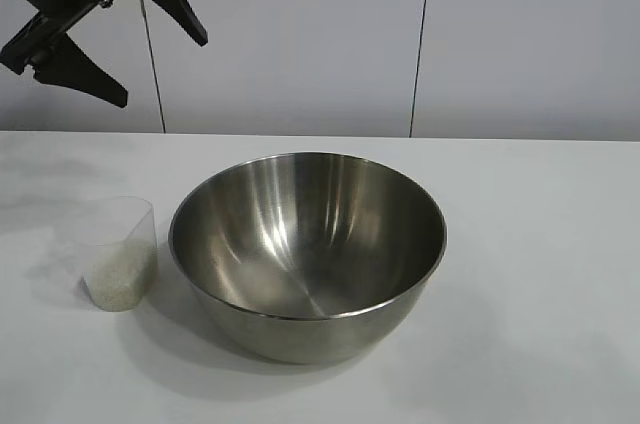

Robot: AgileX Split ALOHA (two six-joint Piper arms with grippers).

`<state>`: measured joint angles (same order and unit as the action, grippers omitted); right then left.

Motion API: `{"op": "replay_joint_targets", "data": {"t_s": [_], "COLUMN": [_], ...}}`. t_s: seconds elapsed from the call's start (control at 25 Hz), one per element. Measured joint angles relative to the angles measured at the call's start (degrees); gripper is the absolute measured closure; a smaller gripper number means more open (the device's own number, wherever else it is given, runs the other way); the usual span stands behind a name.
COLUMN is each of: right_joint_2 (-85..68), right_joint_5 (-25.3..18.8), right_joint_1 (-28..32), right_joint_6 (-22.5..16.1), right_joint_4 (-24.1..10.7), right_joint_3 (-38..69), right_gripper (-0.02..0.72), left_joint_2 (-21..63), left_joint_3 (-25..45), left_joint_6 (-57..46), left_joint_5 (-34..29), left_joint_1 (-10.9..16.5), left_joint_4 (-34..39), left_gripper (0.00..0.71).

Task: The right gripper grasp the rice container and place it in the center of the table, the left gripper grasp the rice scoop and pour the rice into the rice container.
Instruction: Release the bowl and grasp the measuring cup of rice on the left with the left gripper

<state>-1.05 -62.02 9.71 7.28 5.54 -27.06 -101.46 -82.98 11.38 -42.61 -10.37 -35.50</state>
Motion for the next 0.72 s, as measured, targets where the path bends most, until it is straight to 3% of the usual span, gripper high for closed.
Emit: {"op": "replay_joint_targets", "data": {"t_s": [0.16, 0.32, 0.44, 0.6, 0.72], "right_joint_2": [0.00, 0.00, 0.00, 0.00, 0.00], "right_joint_5": [0.00, -0.06, -0.06, -0.06, -0.06], "right_joint_1": [0.00, 0.00, 0.00, 0.00, 0.00], "right_joint_6": [0.00, 0.00, 0.00, 0.00, 0.00], "right_joint_4": [0.00, 0.00, 0.00, 0.00, 0.00], "right_joint_3": [0.00, 0.00, 0.00, 0.00, 0.00], "right_gripper": [0.054, 0.054, 0.054, 0.054, 0.054], "left_joint_2": [11.63, 21.93, 24.85, 23.29, 20.68], "left_joint_3": [8.91, 28.47, 45.95, 62.04, 70.17], "left_joint_6": [2.16, 2.46, 2.50, 2.43, 0.69], "left_joint_5": [16.85, 41.23, 63.36, 92.57, 105.26], "left_joint_1": [-3.96, -7.79, -8.17, -8.17, -8.17], "left_joint_4": [15.41, 24.95, 26.31, 26.39, 25.40], "left_gripper": [0.078, 0.078, 0.078, 0.078, 0.079]}}
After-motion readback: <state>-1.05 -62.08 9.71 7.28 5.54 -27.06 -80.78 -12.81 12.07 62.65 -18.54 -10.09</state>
